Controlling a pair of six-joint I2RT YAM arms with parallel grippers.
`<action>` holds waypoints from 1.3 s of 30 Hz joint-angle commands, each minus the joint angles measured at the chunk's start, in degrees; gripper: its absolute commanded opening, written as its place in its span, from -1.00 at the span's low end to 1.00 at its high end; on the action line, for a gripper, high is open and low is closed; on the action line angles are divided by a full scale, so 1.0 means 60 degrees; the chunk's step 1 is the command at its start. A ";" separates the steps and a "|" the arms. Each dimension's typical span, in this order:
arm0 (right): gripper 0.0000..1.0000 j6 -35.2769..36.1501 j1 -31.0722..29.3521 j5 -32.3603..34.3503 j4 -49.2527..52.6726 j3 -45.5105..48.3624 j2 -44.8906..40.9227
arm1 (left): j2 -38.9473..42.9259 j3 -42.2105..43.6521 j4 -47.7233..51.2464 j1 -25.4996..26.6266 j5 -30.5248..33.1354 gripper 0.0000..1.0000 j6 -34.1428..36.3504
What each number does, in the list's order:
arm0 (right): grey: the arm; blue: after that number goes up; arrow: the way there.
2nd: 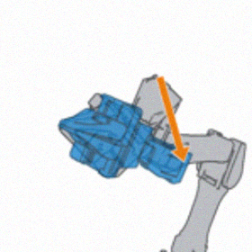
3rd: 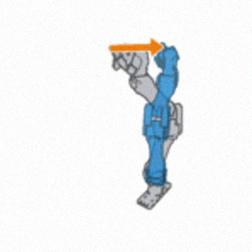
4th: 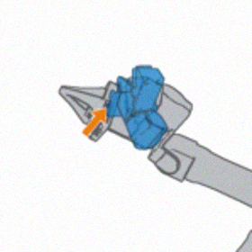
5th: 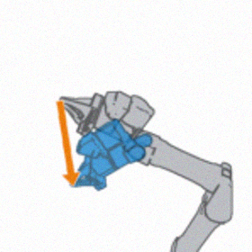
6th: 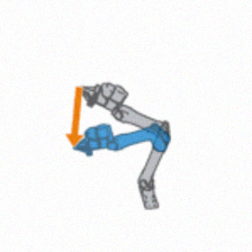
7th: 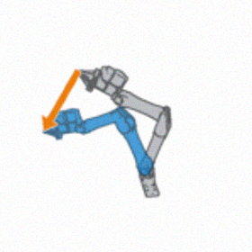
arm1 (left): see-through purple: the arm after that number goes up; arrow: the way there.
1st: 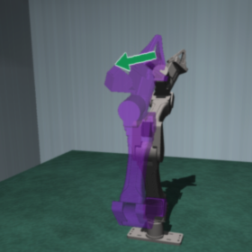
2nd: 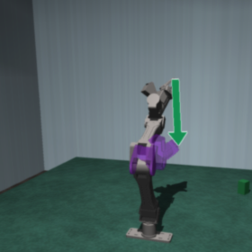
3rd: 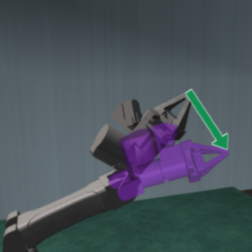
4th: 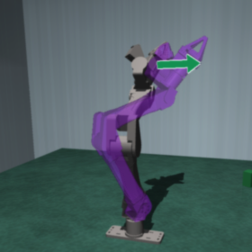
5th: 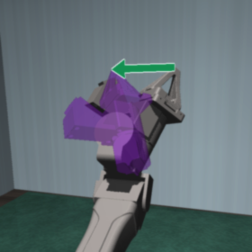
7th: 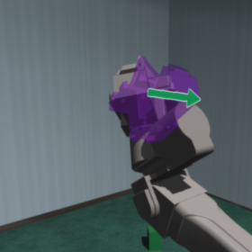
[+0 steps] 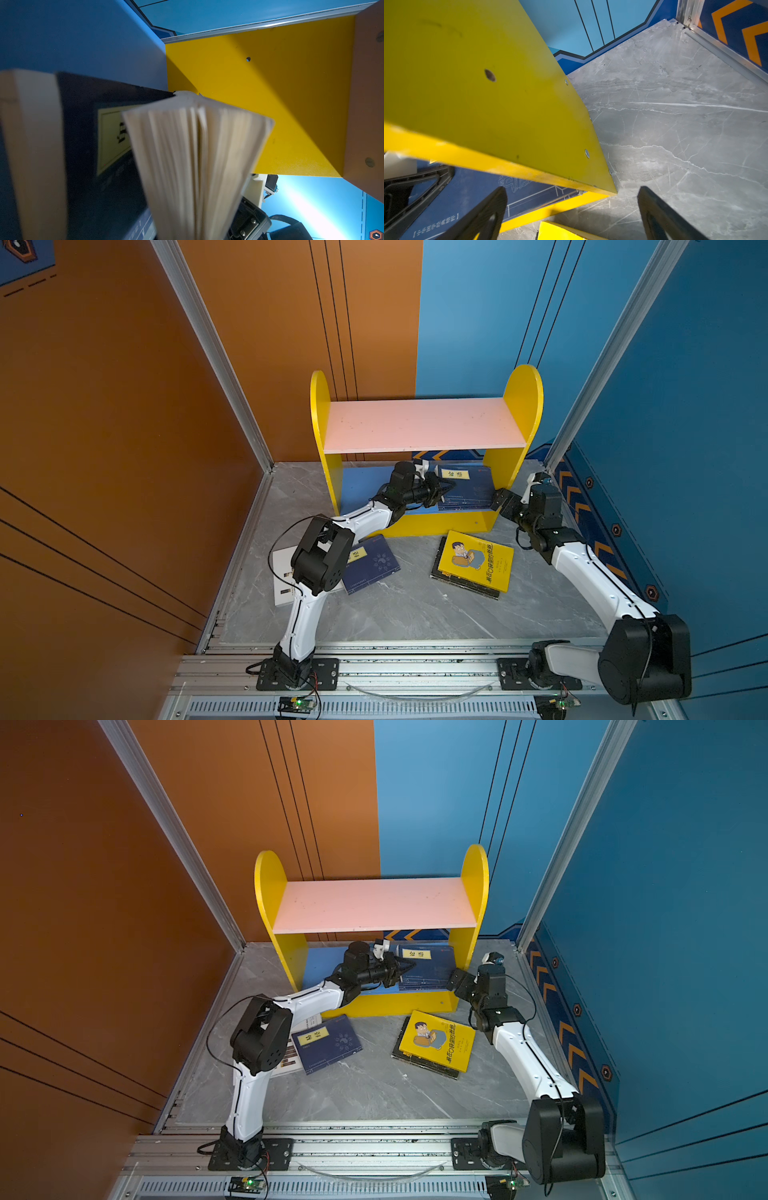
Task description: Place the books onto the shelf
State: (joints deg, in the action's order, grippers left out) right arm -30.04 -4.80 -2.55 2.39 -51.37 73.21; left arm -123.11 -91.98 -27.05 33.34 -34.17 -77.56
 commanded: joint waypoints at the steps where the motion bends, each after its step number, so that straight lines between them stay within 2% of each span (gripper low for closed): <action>1: 1.00 -0.0134 0.0067 0.0229 0.0011 -0.0259 0.0135 | 0.0567 0.0067 -0.0443 0.0072 -0.0369 -0.89 -0.0044; 21: 0.97 -0.0106 -0.0028 0.0320 -0.0269 -0.0628 0.1241 | 0.0487 0.0184 -0.0443 0.0031 -0.0330 -0.89 -0.0103; 31: 0.80 -0.0159 -0.0182 0.1357 -0.0498 -0.0249 0.1866 | 0.0435 0.0268 -0.0443 0.0015 -0.0006 -0.86 -0.0235; 39: 0.75 -0.0365 -0.0140 0.2350 -0.0941 0.0395 0.2135 | 0.0523 0.0287 -0.0150 -0.0024 0.0184 -0.70 -0.0220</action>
State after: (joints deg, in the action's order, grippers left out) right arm -31.62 -5.67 6.59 -5.26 -51.37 83.64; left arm -123.11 -90.76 -27.22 33.32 -34.09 -78.98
